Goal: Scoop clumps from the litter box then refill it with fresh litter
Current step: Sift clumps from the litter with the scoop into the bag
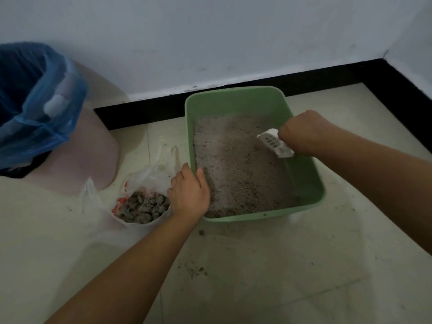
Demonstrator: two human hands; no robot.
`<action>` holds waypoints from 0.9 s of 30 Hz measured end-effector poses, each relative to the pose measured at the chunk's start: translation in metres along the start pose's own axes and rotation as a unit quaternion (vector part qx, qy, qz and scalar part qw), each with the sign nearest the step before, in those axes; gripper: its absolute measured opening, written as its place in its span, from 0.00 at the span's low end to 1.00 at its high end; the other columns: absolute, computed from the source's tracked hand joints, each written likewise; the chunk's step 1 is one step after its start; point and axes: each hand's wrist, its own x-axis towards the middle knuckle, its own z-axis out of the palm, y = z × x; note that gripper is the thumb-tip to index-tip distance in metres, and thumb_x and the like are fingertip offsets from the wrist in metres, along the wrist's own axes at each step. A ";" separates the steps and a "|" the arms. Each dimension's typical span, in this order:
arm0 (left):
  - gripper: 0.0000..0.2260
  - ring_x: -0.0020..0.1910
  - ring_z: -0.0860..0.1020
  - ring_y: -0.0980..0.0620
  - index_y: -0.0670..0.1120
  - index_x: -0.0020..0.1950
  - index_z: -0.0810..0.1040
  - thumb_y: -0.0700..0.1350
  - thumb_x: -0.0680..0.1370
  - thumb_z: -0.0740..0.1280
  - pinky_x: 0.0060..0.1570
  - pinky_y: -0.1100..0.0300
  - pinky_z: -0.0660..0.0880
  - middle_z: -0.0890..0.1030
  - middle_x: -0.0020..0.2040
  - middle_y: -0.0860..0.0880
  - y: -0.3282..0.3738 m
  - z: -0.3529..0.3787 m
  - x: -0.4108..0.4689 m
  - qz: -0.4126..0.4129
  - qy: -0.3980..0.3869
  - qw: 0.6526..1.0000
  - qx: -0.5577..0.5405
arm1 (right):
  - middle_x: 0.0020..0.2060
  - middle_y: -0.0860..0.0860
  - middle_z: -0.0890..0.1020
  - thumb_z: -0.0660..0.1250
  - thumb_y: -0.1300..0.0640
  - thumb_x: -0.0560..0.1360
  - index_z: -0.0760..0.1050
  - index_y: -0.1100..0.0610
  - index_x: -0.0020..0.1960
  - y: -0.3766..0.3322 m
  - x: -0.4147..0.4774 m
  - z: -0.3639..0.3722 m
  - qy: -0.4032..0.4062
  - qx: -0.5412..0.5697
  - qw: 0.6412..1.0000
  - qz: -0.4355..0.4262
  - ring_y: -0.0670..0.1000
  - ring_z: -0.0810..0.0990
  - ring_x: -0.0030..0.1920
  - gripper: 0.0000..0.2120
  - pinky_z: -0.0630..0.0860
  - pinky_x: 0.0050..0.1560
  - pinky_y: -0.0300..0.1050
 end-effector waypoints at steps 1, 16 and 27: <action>0.24 0.65 0.70 0.39 0.40 0.73 0.63 0.55 0.84 0.48 0.61 0.44 0.67 0.72 0.67 0.39 -0.001 0.002 0.000 -0.002 0.012 1.000 0.002 | 0.41 0.48 0.79 0.65 0.51 0.79 0.74 0.54 0.60 -0.002 0.004 0.006 -0.001 -0.034 0.999 -0.001 0.50 0.77 0.40 0.11 0.76 0.47 0.46; 0.24 0.58 0.74 0.39 0.39 0.69 0.67 0.55 0.83 0.49 0.57 0.44 0.71 0.77 0.59 0.39 -0.006 0.011 0.004 0.002 0.034 0.999 -0.011 | 0.39 0.52 0.75 0.54 0.34 0.77 0.74 0.55 0.54 -0.020 0.040 0.030 0.158 -0.030 0.987 0.027 0.51 0.70 0.39 0.26 0.68 0.52 0.49; 0.24 0.57 0.74 0.39 0.38 0.67 0.68 0.55 0.83 0.50 0.56 0.43 0.72 0.77 0.58 0.38 -0.007 0.013 0.005 0.002 0.037 0.999 -0.031 | 0.50 0.47 0.83 0.69 0.44 0.73 0.78 0.48 0.56 -0.002 0.040 0.043 0.189 -0.030 0.980 -0.053 0.50 0.77 0.52 0.14 0.63 0.64 0.51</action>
